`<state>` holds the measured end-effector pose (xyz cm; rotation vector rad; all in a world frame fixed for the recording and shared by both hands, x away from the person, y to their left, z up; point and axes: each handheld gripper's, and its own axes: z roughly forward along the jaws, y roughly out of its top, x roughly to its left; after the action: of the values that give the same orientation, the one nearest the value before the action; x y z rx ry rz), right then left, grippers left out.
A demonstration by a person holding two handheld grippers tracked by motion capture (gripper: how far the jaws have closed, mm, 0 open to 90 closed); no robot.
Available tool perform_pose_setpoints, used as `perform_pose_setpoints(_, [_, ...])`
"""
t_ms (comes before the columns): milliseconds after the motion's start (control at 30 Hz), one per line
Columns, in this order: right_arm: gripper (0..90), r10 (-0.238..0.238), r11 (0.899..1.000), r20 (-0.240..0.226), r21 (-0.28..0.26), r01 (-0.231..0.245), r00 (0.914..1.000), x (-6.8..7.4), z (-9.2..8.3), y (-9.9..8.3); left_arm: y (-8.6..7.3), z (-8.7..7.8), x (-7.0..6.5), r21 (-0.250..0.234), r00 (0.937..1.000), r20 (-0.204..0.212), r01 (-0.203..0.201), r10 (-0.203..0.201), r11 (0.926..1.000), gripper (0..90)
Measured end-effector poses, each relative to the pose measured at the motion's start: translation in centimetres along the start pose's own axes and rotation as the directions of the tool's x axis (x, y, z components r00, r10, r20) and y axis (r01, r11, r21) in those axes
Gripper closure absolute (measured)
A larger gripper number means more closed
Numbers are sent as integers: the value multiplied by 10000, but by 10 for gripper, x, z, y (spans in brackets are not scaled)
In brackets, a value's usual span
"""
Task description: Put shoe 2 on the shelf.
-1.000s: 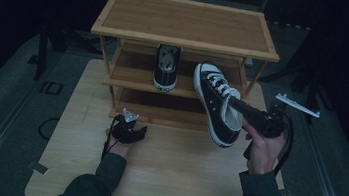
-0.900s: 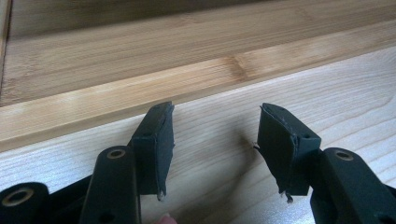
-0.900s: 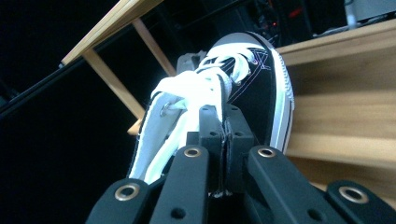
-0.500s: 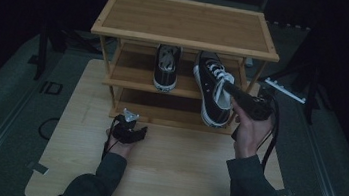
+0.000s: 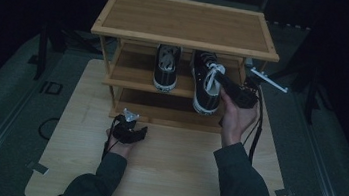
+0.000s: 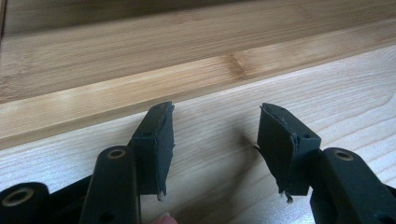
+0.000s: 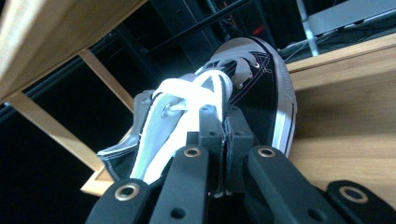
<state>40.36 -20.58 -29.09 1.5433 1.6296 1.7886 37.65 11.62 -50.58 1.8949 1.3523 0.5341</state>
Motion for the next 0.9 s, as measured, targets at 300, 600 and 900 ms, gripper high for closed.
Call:
perform_pose_setpoints(300, [886, -161, 9999, 355, -20, 162, 9992, 8, 26, 0, 0, 0, 0, 1, 10000, 57, 46, -46, 10000, 466])
perform_pose_setpoints(600, [886, -58, 10000, 678, -54, 62, 9977, 9, 44, -2, 0, 0, 1, -5, 10000, 60, 72, -72, 10000, 466])
perform_pose_setpoints(900, [886, -191, 9998, 979, 1, 192, 9950, 8, 58, -3, 0, 0, 1, 2, 9999, 82, 115, -115, 9999, 466])
